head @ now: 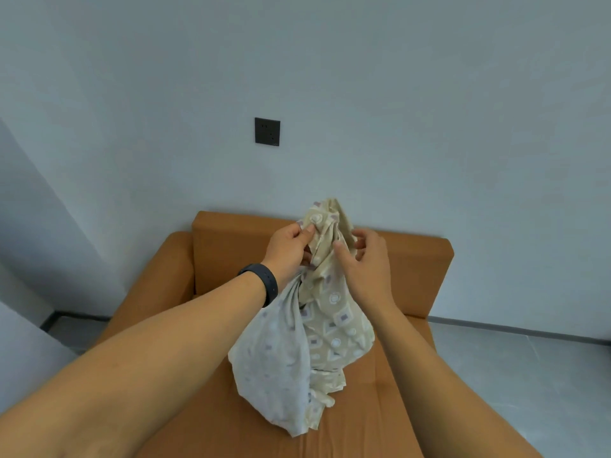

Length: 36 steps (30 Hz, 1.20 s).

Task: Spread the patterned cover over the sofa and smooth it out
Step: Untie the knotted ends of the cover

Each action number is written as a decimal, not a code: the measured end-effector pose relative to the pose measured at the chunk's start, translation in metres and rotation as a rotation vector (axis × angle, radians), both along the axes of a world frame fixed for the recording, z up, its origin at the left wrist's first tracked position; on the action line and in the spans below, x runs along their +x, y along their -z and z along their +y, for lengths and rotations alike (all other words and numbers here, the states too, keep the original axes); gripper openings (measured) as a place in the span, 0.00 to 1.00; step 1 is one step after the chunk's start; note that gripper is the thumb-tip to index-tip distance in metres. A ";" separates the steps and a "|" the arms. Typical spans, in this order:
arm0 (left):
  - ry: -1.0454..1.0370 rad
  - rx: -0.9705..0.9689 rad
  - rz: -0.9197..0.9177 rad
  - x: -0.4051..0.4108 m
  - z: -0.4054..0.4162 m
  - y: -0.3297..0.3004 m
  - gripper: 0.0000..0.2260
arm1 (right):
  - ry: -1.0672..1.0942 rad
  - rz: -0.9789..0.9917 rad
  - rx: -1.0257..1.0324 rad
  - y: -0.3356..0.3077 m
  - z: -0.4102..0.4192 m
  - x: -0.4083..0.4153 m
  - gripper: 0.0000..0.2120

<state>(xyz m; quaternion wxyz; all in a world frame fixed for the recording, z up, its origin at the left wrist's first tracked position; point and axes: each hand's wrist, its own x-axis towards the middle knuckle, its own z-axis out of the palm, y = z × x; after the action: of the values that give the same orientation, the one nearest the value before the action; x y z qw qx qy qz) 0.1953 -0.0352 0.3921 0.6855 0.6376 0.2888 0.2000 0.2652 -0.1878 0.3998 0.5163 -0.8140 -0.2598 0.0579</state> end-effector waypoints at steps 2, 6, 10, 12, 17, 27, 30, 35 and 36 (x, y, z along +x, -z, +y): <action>-0.032 -0.075 -0.073 0.007 0.002 -0.013 0.11 | -0.093 -0.009 -0.029 0.002 0.004 -0.016 0.18; 0.044 -0.181 -0.160 0.013 0.004 -0.026 0.08 | -0.046 0.016 0.018 0.006 0.014 -0.017 0.10; 0.059 -0.157 -0.191 0.011 0.011 -0.027 0.09 | -0.032 0.002 0.081 0.005 0.017 0.002 0.05; 0.024 -0.229 -0.220 0.009 0.018 -0.026 0.09 | 0.008 0.010 0.121 -0.002 0.016 0.012 0.08; -0.069 -0.407 -0.280 0.008 0.037 -0.027 0.07 | 0.168 0.005 0.156 -0.023 0.019 0.049 0.06; -0.429 -0.667 -0.376 0.002 0.070 -0.016 0.06 | 0.444 0.154 0.094 0.008 0.001 0.118 0.05; -0.465 -0.638 -0.431 0.004 0.080 -0.017 0.10 | 0.507 0.210 0.074 0.025 -0.008 0.127 0.05; -0.260 -0.573 -0.442 0.016 0.057 -0.040 0.04 | 0.451 0.115 0.097 0.033 0.012 0.087 0.09; -0.223 -0.564 -0.432 0.019 0.049 -0.045 0.04 | 0.409 0.054 0.123 0.033 0.019 0.067 0.13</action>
<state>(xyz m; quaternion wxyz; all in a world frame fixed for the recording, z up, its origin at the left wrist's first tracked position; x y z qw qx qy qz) 0.2140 0.0139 0.4367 0.8535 0.3314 0.2487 0.3159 0.3325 -0.1690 0.3664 0.5729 -0.8148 -0.0782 -0.0424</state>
